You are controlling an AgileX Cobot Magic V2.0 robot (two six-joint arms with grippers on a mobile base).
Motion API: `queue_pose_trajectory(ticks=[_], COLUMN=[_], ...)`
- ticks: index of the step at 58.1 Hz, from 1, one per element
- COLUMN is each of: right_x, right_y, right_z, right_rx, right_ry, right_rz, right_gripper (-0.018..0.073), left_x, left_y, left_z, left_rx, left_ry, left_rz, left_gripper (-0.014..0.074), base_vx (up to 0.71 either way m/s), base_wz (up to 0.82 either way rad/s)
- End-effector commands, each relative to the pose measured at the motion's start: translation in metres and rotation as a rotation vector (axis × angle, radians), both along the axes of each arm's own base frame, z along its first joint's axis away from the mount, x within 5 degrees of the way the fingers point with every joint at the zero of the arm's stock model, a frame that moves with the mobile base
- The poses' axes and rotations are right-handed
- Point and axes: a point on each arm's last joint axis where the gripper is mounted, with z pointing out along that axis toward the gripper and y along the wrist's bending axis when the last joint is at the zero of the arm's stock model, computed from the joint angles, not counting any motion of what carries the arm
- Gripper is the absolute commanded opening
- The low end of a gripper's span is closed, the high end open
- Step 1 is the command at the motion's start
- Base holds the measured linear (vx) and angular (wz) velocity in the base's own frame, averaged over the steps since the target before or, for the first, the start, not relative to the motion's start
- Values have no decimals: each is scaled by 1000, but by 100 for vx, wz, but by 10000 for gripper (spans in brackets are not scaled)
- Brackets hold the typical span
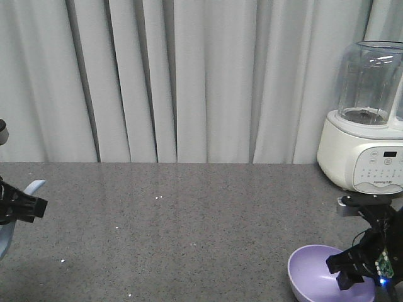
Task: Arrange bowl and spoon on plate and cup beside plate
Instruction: 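Grasp the lavender bowl rim with the right gripper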
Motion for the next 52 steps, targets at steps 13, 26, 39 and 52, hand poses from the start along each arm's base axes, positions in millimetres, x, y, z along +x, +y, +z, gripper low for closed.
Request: queue_pose_trajectory(ticks=[13,26,39,52], right_x=[3,6,6,-9], right_y=[-2,-2,-1,1], right_z=[22,23,32,79], right_rx=[4,-2,11,14], right_ry=[-93,-129,-183,-404], right_rz=[-6,-5,-15,-2], right_gripper=[291,93,-15,-12], left_x=[-6,-5,-5,-3], left_y=[-1,-1,-1,-1], left_z=[21,21,22,24], left_rx=[-34,-35,-36,-42], left_ry=[-109,-116,-124,-155], left_rz=[5,6,7,10], left_gripper=[-6,-6,-6,-6], base_vx=[0,0,0,0], base_wz=[0,0,0,0])
